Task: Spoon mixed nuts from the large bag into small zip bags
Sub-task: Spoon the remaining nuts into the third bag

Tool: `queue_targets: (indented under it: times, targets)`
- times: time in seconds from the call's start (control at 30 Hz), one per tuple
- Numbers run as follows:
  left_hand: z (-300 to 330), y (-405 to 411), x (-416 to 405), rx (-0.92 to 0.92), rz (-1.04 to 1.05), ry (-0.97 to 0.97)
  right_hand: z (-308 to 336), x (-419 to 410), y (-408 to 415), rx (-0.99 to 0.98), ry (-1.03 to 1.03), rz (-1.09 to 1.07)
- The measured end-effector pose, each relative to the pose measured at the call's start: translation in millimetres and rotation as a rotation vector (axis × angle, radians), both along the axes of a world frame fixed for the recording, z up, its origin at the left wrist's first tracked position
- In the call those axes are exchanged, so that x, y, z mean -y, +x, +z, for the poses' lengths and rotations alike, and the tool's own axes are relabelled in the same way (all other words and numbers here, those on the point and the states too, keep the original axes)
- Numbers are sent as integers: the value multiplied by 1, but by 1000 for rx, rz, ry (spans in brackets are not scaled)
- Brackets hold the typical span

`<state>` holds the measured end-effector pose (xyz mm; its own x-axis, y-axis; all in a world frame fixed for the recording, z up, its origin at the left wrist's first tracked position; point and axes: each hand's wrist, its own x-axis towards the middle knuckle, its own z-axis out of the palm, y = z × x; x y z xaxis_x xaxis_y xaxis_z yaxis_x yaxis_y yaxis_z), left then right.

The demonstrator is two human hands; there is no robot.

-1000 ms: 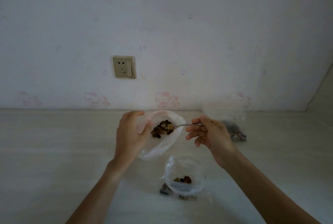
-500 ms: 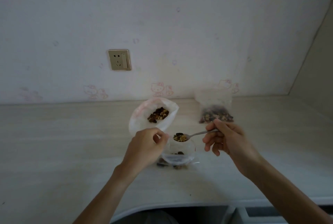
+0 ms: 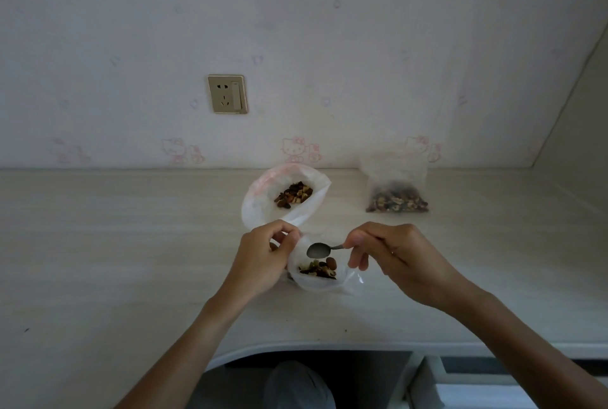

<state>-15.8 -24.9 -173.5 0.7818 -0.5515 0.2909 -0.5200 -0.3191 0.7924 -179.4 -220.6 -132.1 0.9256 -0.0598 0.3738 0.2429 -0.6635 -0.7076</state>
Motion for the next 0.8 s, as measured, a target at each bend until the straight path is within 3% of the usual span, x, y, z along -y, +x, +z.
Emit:
queue_targets:
  times: [0.23,0.33,0.63,0.8]
  targets:
    - [0,6,0,-2,90,38,4,5,16,36,688,-117]
    - [3,10,0,-7,98,40,3,8,31,26,879,-175]
    - [28,45,2,147,207,-90,7,21,93,-8,950,-226]
    - [37,78,19,566,466,75,0,20,130,-142,905,-193]
